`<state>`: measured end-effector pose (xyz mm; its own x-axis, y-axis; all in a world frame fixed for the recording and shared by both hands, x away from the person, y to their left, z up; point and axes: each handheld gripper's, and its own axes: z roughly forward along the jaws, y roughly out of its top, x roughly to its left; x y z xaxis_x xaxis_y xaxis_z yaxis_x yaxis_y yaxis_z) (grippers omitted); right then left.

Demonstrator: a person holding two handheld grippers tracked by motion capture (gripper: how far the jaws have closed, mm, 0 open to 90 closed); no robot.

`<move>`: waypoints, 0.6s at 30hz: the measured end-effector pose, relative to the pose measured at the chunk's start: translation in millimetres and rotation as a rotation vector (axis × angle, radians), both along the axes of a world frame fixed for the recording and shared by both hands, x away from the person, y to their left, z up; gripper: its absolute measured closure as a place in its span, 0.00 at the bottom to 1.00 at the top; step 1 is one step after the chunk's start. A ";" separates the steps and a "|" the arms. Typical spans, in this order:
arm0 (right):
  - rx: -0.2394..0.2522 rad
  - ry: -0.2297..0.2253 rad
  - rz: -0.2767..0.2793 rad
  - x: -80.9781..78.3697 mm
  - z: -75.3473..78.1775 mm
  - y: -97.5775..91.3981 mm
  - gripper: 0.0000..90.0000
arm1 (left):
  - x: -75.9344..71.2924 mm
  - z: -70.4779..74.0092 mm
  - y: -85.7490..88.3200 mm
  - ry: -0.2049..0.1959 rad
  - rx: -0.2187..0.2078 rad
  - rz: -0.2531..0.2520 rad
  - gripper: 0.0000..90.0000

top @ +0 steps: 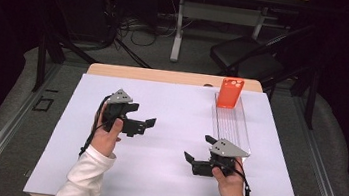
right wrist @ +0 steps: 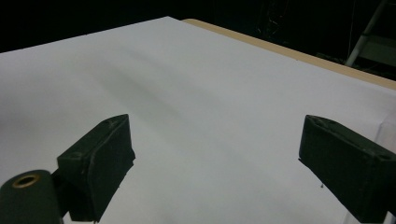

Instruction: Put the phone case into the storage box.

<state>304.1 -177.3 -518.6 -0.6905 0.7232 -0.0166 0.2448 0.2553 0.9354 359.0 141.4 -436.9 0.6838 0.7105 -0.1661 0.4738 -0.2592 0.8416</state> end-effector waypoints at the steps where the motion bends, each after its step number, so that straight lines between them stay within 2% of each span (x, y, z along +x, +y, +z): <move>1: -0.001 -0.001 0.002 0.4 -2.3 0.5 0.10 | -0.1 -0.1 -0.2 0.004 0.001 0.000 0.17; 6: -0.011 0.029 0.015 1.5 -13.1 5.3 0.10 | 0.2 -1.1 -0.8 0.003 0.005 -0.001 0.17; 12: -0.031 0.035 0.024 2.3 -18.2 8.9 0.10 | -0.2 -0.7 0.8 0.004 0.002 0.004 0.17; 18: -0.029 0.053 0.030 2.1 -21.3 10.4 0.10 | -0.6 0.0 1.5 0.000 0.001 0.004 0.17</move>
